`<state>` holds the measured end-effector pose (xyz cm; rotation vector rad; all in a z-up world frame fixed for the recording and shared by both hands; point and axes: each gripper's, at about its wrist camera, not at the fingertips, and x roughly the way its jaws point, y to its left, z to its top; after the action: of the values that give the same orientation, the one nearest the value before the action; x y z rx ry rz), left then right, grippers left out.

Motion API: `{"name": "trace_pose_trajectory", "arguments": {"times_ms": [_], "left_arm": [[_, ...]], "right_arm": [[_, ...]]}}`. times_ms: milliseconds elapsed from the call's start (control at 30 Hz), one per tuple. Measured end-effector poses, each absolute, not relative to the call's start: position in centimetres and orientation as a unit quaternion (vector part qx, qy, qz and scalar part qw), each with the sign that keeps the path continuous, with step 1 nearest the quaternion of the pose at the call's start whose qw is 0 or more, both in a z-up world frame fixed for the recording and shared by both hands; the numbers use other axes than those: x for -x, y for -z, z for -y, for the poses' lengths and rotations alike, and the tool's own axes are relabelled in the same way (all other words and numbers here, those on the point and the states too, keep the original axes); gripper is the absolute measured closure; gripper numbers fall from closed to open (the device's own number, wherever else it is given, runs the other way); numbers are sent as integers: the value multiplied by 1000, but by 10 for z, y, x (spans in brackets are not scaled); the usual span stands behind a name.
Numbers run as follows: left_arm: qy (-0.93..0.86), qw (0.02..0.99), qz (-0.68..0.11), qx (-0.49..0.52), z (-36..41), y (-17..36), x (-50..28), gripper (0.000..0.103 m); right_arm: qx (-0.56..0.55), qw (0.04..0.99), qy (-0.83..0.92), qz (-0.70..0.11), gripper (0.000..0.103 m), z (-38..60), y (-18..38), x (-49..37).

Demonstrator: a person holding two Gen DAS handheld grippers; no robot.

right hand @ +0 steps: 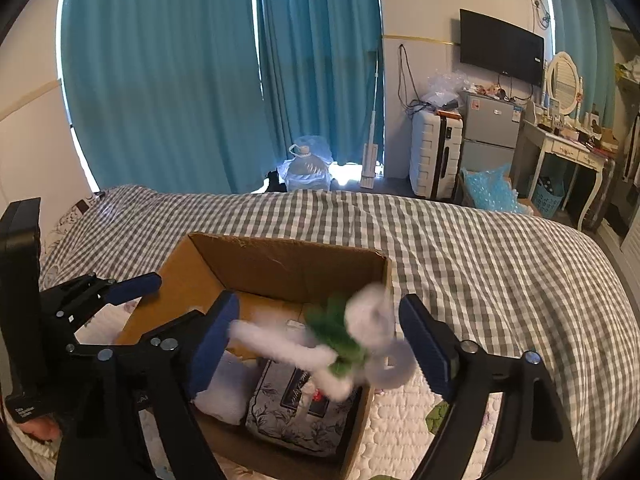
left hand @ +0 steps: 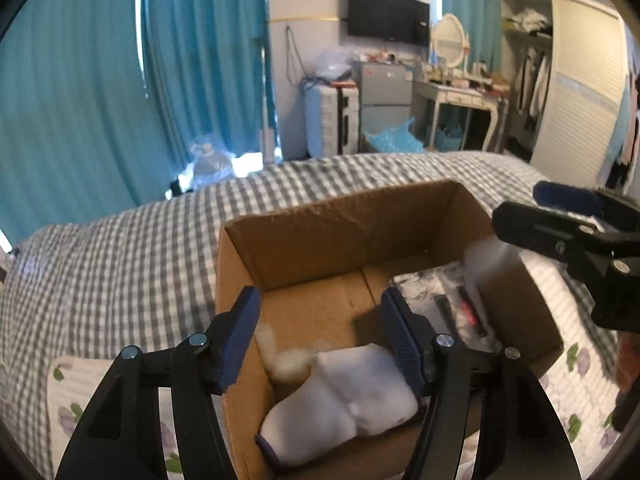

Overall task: Organize soft objects
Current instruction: 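Carry both items over the cardboard box and open both tools, then move both tools back from the box to the remaining pile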

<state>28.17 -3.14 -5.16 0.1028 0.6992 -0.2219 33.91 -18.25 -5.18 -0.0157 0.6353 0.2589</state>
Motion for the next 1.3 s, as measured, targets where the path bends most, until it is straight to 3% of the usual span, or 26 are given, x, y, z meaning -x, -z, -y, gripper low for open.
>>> {"name": "trace_pose_trajectory", "arguments": {"times_ms": [233, 500, 633, 800, 1033, 1300], "left_arm": [[92, 940, -322, -66, 31, 17, -256, 39], [76, 960, -261, -64, 25, -73, -191, 39], [60, 972, -217, -62, 17, -116, -144, 24], [39, 981, -181, -58, 5, -150, -91, 23], [23, 981, -191, -41, -9, -137, -47, 23], [24, 966, -256, -22, -37, -62, -41, 23]], "right_arm": [[0, 949, -117, -293, 12, 188, 21, -314], [6, 964, -112, -240, 9, 192, -62, -246], [15, 971, -112, -210, 8, 193, -102, -196], [24, 974, -121, -190, 3, 194, -135, -134], [43, 971, -128, -195, 0, 188, -124, -73], [34, 958, -125, -257, 0, 174, -45, -66]]}}
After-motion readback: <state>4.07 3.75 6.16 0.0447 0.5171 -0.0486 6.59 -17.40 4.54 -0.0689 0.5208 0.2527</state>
